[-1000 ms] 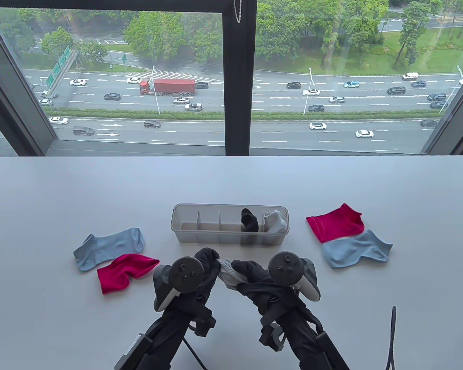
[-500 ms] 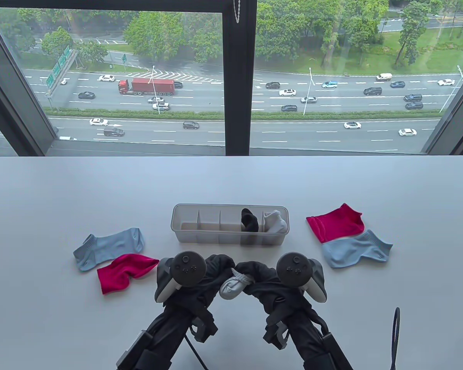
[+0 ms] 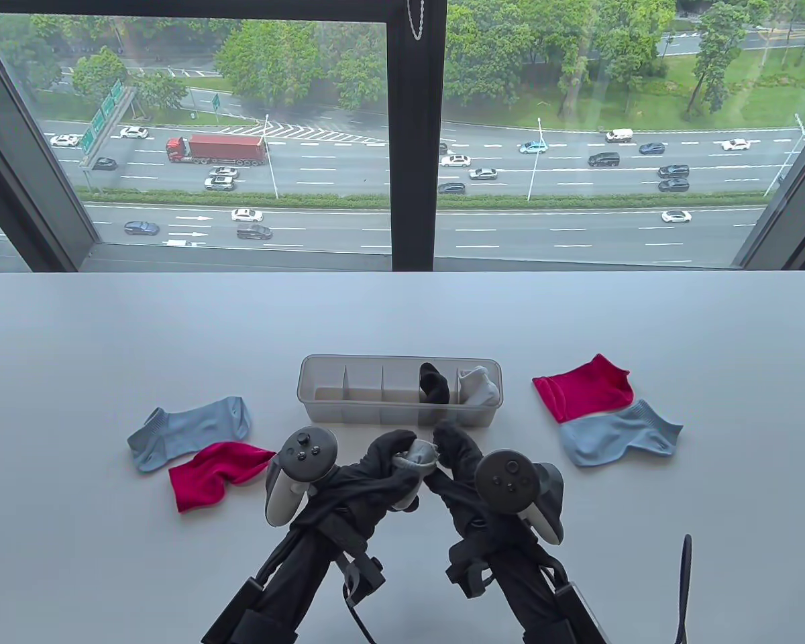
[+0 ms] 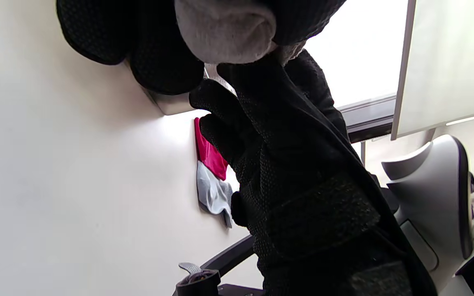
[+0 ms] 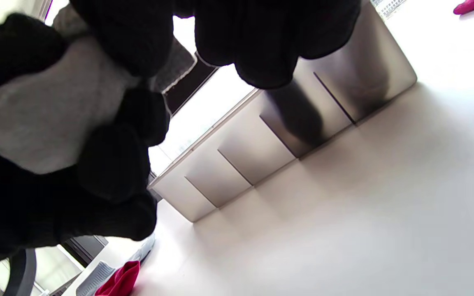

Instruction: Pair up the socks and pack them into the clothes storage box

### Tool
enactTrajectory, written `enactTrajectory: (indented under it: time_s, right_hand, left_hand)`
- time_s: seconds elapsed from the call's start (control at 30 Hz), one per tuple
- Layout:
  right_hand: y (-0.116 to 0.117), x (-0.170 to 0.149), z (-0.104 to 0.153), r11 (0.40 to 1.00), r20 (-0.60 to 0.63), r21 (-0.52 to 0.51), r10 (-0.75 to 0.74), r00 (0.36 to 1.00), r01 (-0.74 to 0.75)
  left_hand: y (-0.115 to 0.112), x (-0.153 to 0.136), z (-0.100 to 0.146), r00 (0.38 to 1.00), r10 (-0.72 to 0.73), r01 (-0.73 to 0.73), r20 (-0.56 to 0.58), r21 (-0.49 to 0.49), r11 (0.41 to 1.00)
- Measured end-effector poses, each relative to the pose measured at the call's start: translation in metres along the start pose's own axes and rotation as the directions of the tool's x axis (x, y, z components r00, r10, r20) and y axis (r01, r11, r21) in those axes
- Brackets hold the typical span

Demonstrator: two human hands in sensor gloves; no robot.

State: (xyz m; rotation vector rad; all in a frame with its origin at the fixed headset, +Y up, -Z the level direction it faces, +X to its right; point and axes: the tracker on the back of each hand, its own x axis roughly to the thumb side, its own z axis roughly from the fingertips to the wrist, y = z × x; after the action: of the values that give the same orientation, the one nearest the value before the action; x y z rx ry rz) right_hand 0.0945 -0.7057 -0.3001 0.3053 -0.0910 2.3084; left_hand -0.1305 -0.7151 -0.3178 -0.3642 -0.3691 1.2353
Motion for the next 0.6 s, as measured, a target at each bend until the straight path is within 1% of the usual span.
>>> enactTrajectory:
  time_s: [0.03,0.07,0.1,0.17,0.2,0.23,0.27,0.3,0.33,0.37,0.43,0.47,0.5,0.53,0.57,0.6]
  right_hand:
    - [-0.002,0.002,0.000,1.000,0.035,0.007,-0.015,0.999,0.015]
    - [-0.004,0.004,-0.001,0.999,0.082,0.046,-0.031,0.996,0.027]
    - [-0.002,0.007,-0.001,0.996,0.093,0.087,-0.045,0.995,0.036]
    - [0.000,0.010,0.001,0.999,0.082,0.031,-0.016,0.997,0.014]
    - [0.000,0.011,0.003,1.000,0.120,-0.018,0.023,0.993,-0.021]
    - [-0.001,0.011,0.004,0.996,0.143,-0.071,0.061,0.988,-0.051]
    - [-0.002,0.012,0.005,0.993,0.132,-0.104,0.069,0.989,-0.056]
    - [-0.004,0.012,0.006,0.989,0.127,-0.133,0.083,0.988,-0.066]
    - [-0.005,0.012,0.005,0.988,0.133,-0.131,0.100,0.986,-0.082]
    - [-0.007,0.010,0.005,0.989,0.123,-0.126,0.096,0.988,-0.080]
    - [-0.011,0.007,0.003,0.992,0.104,-0.122,0.035,0.994,-0.022]
    - [-0.012,0.005,0.001,0.997,0.103,-0.078,-0.001,0.995,0.009]
    - [-0.011,0.003,0.000,0.999,0.102,-0.040,-0.011,0.995,0.015]
    - [-0.009,0.000,0.000,1.000,0.102,-0.005,0.018,0.995,-0.018]
    - [-0.008,-0.002,0.000,0.999,0.102,0.019,0.040,0.994,-0.042]
    - [-0.007,-0.005,-0.001,0.997,0.103,0.072,0.029,0.994,-0.037]
  left_hand:
    - [0.002,-0.002,0.001,1.000,0.022,-0.022,0.005,0.034,0.999]
    - [0.004,-0.003,0.002,0.998,0.053,-0.055,0.025,0.073,0.996]
    - [0.003,-0.005,0.001,0.995,0.088,-0.091,0.045,0.057,0.994]
    - [-0.001,-0.005,0.000,0.987,0.152,-0.152,0.061,-0.009,0.988]
    - [-0.001,-0.006,0.001,0.983,0.171,-0.172,0.063,0.010,0.985]
    - [-0.003,-0.004,-0.001,0.982,0.170,-0.169,0.081,-0.018,0.985]
    - [-0.004,-0.003,0.000,0.987,0.143,-0.140,0.071,-0.044,0.989]
    - [-0.006,-0.001,0.000,0.992,0.097,-0.092,0.085,-0.053,0.994]
    - [-0.007,0.001,-0.001,0.991,0.098,-0.093,0.093,-0.048,0.994]
    - [-0.008,0.003,-0.002,0.992,0.090,-0.084,0.092,-0.070,0.994]
    - [-0.013,0.007,-0.002,0.996,0.014,0.001,0.093,-0.162,0.987]
    - [-0.021,0.011,-0.003,0.993,-0.091,0.109,0.081,-0.260,0.959]
    - [-0.026,0.012,-0.003,0.984,-0.162,0.179,0.081,-0.299,0.937]
    - [-0.030,0.014,-0.004,0.965,-0.248,0.261,0.082,-0.305,0.916]
    - [-0.031,0.015,-0.005,0.956,-0.282,0.293,0.082,-0.324,0.900]
    - [-0.032,0.015,-0.005,0.948,-0.310,0.315,0.072,-0.357,0.879]
